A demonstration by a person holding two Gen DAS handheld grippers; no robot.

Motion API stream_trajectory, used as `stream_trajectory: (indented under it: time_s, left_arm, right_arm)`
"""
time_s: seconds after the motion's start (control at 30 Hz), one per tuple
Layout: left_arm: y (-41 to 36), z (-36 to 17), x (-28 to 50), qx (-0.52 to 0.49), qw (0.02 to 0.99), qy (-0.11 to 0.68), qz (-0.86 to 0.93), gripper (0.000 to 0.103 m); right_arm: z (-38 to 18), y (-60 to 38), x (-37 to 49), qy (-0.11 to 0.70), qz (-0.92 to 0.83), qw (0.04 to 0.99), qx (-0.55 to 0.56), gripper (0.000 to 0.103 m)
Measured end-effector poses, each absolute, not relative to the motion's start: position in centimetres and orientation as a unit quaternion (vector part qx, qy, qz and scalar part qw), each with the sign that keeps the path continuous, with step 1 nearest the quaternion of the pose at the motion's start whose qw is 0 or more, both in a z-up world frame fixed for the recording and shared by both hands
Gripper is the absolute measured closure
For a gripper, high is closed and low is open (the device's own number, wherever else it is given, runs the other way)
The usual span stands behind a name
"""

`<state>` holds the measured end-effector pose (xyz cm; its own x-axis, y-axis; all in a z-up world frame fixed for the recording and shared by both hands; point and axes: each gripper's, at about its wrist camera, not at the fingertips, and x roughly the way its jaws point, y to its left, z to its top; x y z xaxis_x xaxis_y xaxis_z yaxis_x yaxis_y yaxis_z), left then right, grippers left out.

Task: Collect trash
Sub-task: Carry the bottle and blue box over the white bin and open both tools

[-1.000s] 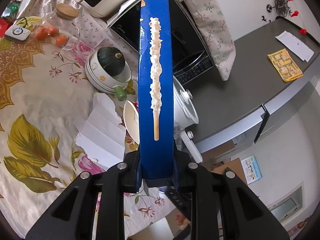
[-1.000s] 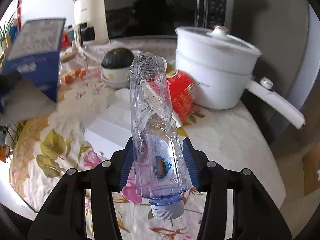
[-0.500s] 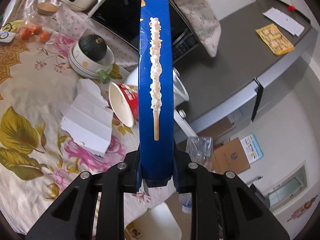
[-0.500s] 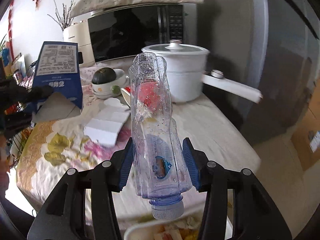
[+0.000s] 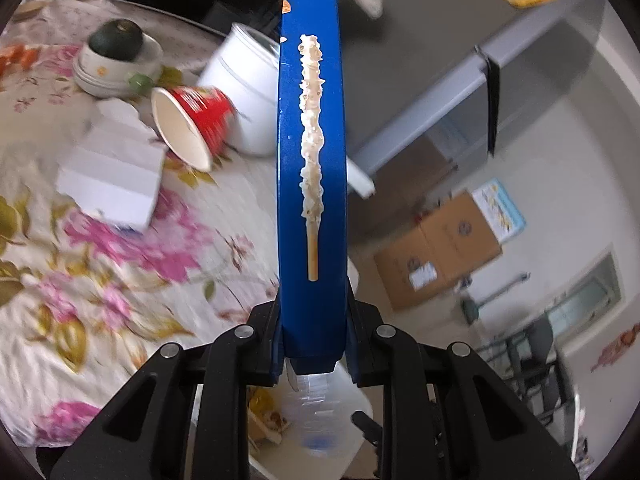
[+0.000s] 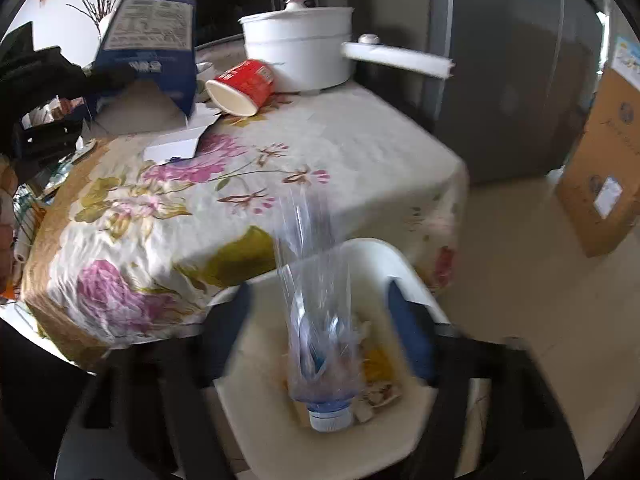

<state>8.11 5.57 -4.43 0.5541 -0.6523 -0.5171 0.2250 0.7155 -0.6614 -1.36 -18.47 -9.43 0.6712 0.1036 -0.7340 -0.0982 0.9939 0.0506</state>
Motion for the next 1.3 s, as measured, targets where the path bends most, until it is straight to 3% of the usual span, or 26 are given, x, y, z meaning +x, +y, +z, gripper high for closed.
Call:
stream_trajectory:
  time_s: [0.17,0.6,1.03,1.3]
  left_arm:
    - [2.5,-5.4,7.1,-0.241,0.83,0.414,-0.285,0.08]
    - [-3.9,-7.1,4.9,-0.164,0.814,0.449,-0.331,0.08]
    - [-7.2,-10.8,4.2,-0.094,0.792,0.513,-0.317,0.078]
    - [-7.0,-11.2,4.3,-0.088,0.794,0.518,-0.305,0.062]
  right_arm:
    - [-8.3,-22.0,-2.3,0.358,-0.025,0.933,0.026,0.007]
    - [-6.4,-29.1,-2.6,0.294,-0.205,0.932,0.062,0.007]
    - [-6.1,-27.8,-2.1,0.281,-0.221,0.934,0.024,0.007]
    - [-6.4,-27.6,-1.5,0.294,-0.208,0.932,0.032,0.007]
